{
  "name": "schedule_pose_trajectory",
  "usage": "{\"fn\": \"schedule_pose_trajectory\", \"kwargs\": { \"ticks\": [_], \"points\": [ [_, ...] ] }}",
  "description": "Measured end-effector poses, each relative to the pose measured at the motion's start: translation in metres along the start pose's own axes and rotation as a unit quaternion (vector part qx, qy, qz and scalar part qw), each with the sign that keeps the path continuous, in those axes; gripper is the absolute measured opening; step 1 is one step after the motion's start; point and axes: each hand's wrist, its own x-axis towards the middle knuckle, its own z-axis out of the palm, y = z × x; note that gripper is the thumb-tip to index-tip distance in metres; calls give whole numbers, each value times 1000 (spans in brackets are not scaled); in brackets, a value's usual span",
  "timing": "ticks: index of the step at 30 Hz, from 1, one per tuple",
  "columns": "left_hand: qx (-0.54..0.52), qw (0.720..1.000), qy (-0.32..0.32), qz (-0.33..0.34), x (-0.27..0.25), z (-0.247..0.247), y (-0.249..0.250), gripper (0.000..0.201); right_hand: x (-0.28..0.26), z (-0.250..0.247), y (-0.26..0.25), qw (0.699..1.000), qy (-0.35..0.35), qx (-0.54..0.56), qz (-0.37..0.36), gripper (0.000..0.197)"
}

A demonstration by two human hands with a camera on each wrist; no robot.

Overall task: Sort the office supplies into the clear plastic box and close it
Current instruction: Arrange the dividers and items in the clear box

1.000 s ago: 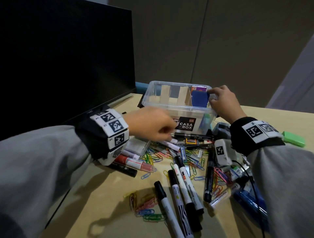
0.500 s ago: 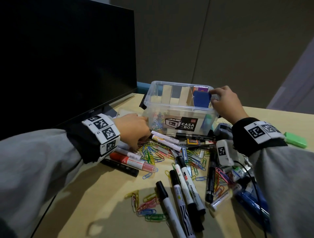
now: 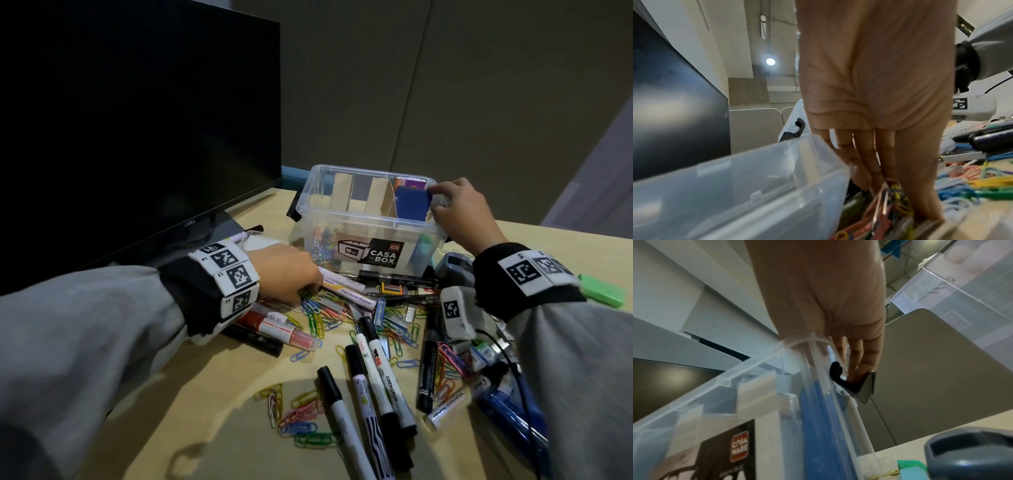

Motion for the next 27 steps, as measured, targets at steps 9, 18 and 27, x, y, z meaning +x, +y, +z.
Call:
{"fn": "schedule_pose_trajectory", "kwargs": {
  "ticks": [9,18,27],
  "points": [
    [-145,988,47,12,-1,-5,-10,12,2,1,2,1000,3,4,-1,31],
    [-341,922,182,20,-16,-42,-20,11,2,2,2,1000,1,13,-2,32],
    [-448,840,304,-13,-14,-78,-38,10,0,2,1,1000,8,11,-7,33]
  ]
}}
